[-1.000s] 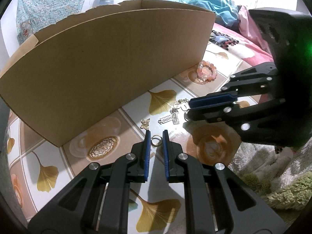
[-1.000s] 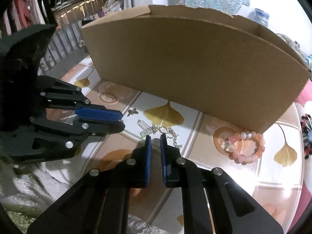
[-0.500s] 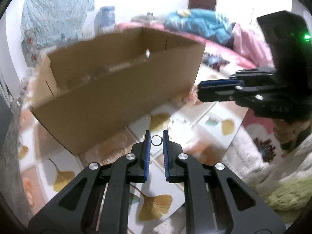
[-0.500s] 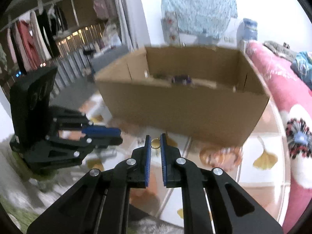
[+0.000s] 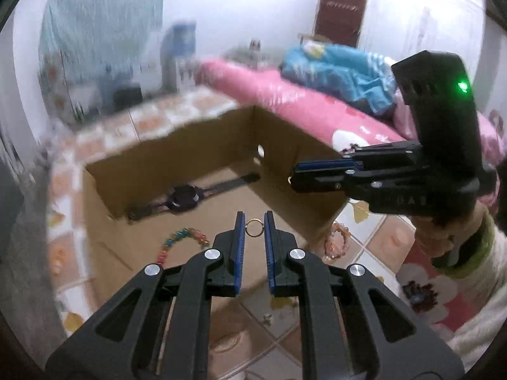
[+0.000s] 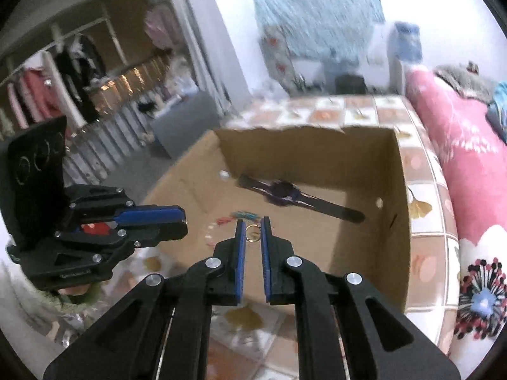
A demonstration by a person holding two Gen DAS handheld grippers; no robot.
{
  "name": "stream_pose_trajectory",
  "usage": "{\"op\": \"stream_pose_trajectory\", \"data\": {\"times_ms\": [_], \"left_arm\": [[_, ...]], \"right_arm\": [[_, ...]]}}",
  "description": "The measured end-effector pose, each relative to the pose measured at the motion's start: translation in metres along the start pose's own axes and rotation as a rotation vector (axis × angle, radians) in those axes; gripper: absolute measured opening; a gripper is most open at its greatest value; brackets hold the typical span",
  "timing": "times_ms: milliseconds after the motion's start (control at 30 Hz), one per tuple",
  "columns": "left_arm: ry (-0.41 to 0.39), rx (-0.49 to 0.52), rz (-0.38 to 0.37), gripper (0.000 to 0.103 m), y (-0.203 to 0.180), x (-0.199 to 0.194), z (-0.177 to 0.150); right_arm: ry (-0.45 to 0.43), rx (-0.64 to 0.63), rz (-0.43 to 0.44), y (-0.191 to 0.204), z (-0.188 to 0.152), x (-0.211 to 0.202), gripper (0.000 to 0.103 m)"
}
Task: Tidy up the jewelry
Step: 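Carry the gold ring into the box and open the left tool, then move the left tool back toward the remaining gold charms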
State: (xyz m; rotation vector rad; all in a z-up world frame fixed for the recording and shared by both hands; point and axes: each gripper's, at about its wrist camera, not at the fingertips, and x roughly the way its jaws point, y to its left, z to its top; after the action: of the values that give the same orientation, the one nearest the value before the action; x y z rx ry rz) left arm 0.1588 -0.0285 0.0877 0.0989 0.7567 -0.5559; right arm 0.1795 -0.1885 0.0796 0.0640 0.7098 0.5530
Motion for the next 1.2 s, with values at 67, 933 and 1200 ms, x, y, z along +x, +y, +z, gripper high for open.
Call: {"op": "stream_pose_trajectory", "data": {"times_ms": [67,933,1200], "left_arm": [[0.05,-0.05,-0.012,0.011,0.011,0.02,0.009],[-0.071,-0.164,-0.014,0.012,0.023,-0.024,-0.011],[-0.147,-0.086,-0.091,0.02,-0.004,-0.077,-0.069]], "right_arm": [[0.063,0.022,0.008,-0.01,0.007,0.02,0.01],[-0.124,0.115,0.017,-0.026,-0.005,-0.06,0.036],[-0.171,0.116,0.032,-0.005,-0.068,-0.098,0.038]]}}
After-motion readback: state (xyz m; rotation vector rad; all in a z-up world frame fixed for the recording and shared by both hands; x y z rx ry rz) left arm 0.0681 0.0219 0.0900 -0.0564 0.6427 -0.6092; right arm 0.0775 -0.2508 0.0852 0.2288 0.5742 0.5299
